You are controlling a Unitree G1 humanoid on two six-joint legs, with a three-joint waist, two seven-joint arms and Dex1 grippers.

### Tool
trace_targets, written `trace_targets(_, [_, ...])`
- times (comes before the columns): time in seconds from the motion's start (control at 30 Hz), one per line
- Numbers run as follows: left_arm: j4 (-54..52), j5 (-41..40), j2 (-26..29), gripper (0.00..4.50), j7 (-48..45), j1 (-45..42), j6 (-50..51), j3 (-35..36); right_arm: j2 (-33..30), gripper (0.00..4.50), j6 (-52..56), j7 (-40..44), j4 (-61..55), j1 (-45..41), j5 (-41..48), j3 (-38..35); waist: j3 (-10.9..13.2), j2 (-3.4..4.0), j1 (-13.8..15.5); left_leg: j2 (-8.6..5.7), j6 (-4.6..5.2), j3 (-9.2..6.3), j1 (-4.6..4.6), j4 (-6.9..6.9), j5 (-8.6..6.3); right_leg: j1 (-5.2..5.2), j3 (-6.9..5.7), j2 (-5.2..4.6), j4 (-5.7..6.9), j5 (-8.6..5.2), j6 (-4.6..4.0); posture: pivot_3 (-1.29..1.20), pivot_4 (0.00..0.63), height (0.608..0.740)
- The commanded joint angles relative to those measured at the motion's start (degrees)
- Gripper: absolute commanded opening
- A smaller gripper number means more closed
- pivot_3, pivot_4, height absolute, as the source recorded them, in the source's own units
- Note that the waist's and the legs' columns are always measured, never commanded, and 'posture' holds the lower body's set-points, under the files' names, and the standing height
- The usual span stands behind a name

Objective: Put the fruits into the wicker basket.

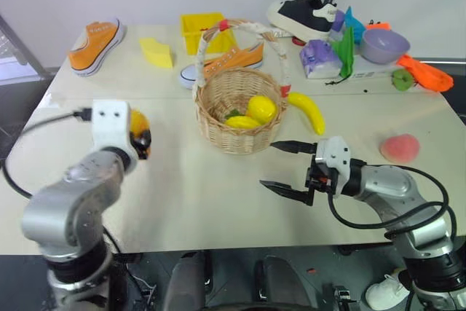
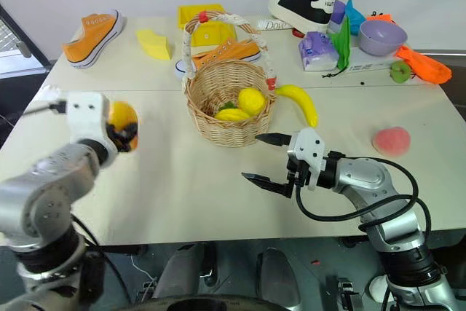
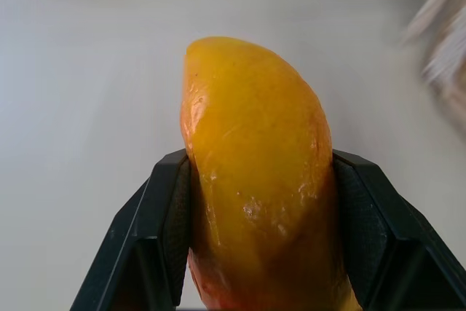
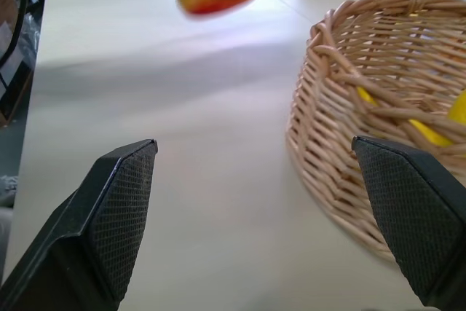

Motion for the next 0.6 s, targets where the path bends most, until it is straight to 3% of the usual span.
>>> trace_targets(0.03, [-3.9, -9.8, 3.8, 2.21, -13.8, -0.1, -3.4, 4.3, -0.5, 4.50, 0.2, 0.2, -1.6, -1.5, 1.2, -1.7, 0.0, 0.00, 0.1, 0.00, -0.03, -0.01, 0.00, -0.02, 0.02, -0.01, 0.00, -0.01, -0.01, 0.00, 0.00, 0.00, 0.150, 0.733])
trace_targets(0.13, [-0.2, -15.4, 3.6, 2.21, -18.3, -6.0, -4.1, 5.1, -0.4, 4.50, 0.1, 0.2, -1.3, -2.1, 0.9, -1.5, 0.0, -0.02, 0.3, 0.00, -0.01, -0.06, -0.01, -0.01, 0.00, 0.03, -0.04, -0.02, -0.02, -0.01, -0.02, 0.00, 0.150, 0.733])
trace_targets(0.2, [3.0, -15.6, 3.4, 2.21, -19.4, -10.7, -6.2, -0.8, -0.1, 4.50, 0.1, -0.3, -1.1, -2.6, 0.6, -1.4, 0.0, -0.02, 0.5, -0.01, 0.07, -0.07, 0.00, 0.05, -0.03, 0.08, -0.07, -0.01, -0.03, -0.01, -0.04, 0.00, 0.150, 0.733])
trace_targets(0.33, [11.8, -10.9, 1.3, 2.21, -17.7, -17.6, -9.8, -13.6, 0.5, 4.50, 0.4, -2.0, -1.9, -3.0, 0.5, -1.7, 0.0, -0.02, 1.0, -0.07, 0.22, -0.05, 0.02, 0.04, 0.05, 0.10, -0.05, 0.00, -0.04, 0.01, -0.01, 0.00, 0.150, 0.733])
trace_targets(0.6, [32.4, 1.8, -3.4, 2.21, -17.2, -23.2, -25.9, -27.0, -0.1, 4.50, 2.8, -7.0, -4.4, 0.0, -0.3, -4.2, 0.0, -0.02, 1.3, -0.07, 0.26, -0.04, -0.03, 0.01, 0.08, 0.02, -0.07, 0.12, -0.02, 0.02, 0.03, 0.00, 0.150, 0.733])
